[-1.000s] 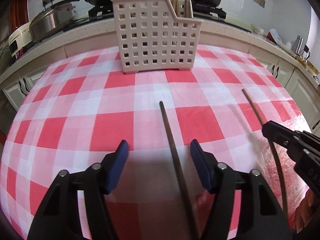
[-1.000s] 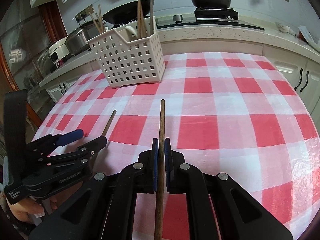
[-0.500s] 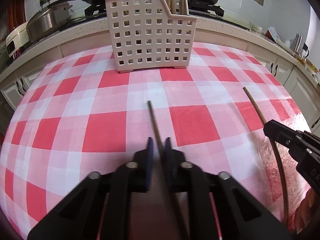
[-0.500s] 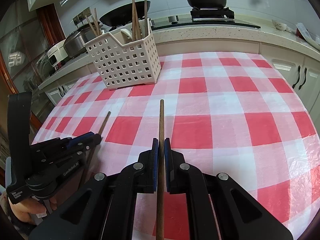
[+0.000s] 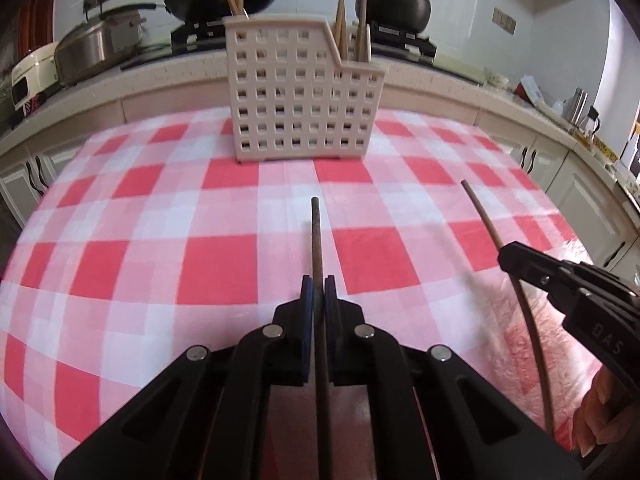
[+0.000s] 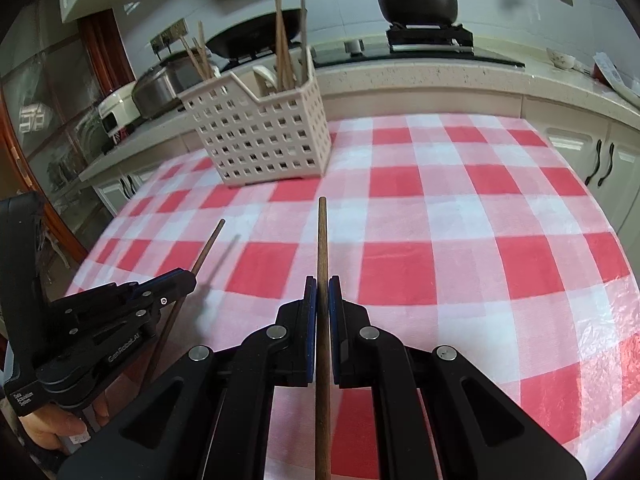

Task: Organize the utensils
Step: 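Lift both chopsticks upright and carry them over the white basket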

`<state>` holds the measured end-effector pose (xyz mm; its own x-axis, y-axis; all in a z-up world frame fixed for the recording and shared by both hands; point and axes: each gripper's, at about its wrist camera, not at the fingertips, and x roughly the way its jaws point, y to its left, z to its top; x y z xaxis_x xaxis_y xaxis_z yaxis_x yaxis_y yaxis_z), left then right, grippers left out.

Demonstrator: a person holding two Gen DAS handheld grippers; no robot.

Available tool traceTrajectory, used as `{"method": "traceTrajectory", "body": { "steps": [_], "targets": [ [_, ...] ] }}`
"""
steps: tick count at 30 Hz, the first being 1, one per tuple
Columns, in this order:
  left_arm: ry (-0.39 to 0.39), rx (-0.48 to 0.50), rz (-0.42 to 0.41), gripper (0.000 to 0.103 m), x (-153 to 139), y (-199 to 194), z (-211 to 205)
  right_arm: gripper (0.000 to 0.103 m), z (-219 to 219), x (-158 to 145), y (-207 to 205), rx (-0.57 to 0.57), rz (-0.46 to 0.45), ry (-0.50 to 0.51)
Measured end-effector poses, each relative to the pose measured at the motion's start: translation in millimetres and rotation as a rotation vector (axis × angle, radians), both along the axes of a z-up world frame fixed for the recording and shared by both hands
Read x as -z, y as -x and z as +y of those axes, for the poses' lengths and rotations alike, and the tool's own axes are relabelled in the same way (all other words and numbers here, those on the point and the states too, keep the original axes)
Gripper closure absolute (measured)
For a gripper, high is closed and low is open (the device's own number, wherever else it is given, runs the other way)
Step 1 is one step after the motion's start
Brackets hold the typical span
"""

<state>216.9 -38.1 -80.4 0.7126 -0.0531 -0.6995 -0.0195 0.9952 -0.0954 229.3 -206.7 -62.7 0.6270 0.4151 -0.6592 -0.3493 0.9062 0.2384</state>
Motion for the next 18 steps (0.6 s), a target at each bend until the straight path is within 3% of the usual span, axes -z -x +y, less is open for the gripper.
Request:
{"method": "traceTrajectory", "body": {
  "steps": [11,18],
  "targets": [
    [-0.019,-0.019,-0.187,0.098,-67.7,33.4,13.2,0.097,13.2,-44.3,11.2,-0.025,-0.111,-0.008],
    [-0.038,-0.031,-0.291,0.098,-90.7,54.7,17.4,0.097,19.6,-73.3,24.7,-0.04,-0.209,-0.011]
  ]
}}
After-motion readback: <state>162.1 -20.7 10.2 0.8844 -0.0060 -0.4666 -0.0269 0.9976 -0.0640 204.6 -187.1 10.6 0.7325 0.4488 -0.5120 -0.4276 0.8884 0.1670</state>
